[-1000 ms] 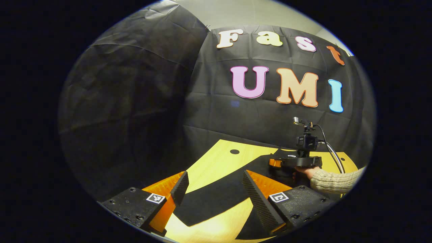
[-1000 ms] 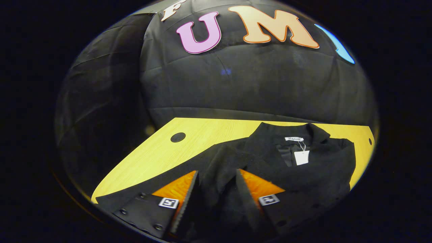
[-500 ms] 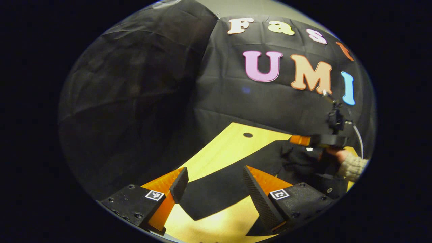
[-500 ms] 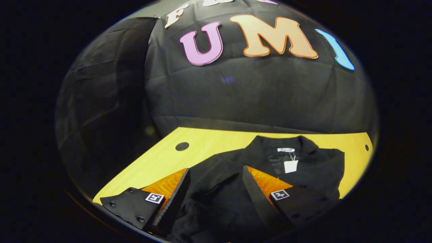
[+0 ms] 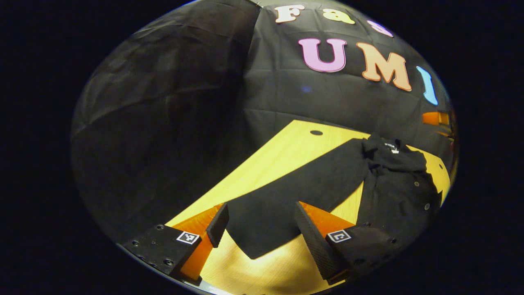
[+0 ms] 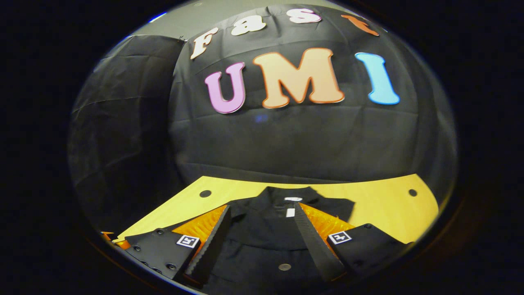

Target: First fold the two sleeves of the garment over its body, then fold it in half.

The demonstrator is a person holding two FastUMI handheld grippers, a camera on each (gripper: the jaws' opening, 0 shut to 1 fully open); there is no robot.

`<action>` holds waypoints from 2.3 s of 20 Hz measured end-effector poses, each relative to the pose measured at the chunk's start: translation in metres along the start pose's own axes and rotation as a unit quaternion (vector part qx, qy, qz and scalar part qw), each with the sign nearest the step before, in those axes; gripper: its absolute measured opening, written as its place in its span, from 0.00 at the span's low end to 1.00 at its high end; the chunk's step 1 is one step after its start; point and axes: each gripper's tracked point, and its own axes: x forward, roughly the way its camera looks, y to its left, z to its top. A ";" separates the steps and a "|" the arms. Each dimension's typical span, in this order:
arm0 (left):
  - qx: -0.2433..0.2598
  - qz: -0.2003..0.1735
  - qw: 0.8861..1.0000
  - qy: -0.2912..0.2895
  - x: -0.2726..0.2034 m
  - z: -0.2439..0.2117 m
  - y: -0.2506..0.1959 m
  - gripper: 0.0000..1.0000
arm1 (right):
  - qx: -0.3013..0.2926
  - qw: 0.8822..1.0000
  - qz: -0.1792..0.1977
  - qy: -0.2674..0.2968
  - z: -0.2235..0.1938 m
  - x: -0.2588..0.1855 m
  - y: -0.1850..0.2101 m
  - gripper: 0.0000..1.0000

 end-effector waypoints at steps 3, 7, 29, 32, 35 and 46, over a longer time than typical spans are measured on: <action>0.003 -0.004 1.000 0.031 0.011 -0.022 -0.004 0.97 | 0.009 0.998 -0.042 -0.034 0.017 -0.036 -0.043 0.95; -0.005 0.004 0.999 0.042 0.016 -0.029 0.000 0.98 | 0.018 0.994 -0.100 -0.049 0.019 -0.080 -0.094 0.97; -0.020 -0.008 0.999 0.045 0.022 -0.043 -0.017 0.17 | 0.039 0.987 -0.141 -0.066 0.018 -0.173 -0.148 0.94; -0.015 -0.010 0.999 0.046 0.022 -0.043 -0.019 0.02 | 0.039 0.985 -0.151 -0.070 0.018 -0.184 -0.157 0.97; -0.011 -0.006 0.999 0.046 0.022 -0.042 -0.018 0.00 | 0.044 0.984 -0.155 -0.071 0.014 -0.191 -0.162 0.94; -0.034 -0.034 0.999 0.011 0.013 0.015 -0.033 0.00 | 0.068 0.981 -0.170 -0.063 0.001 -0.216 -0.186 1.00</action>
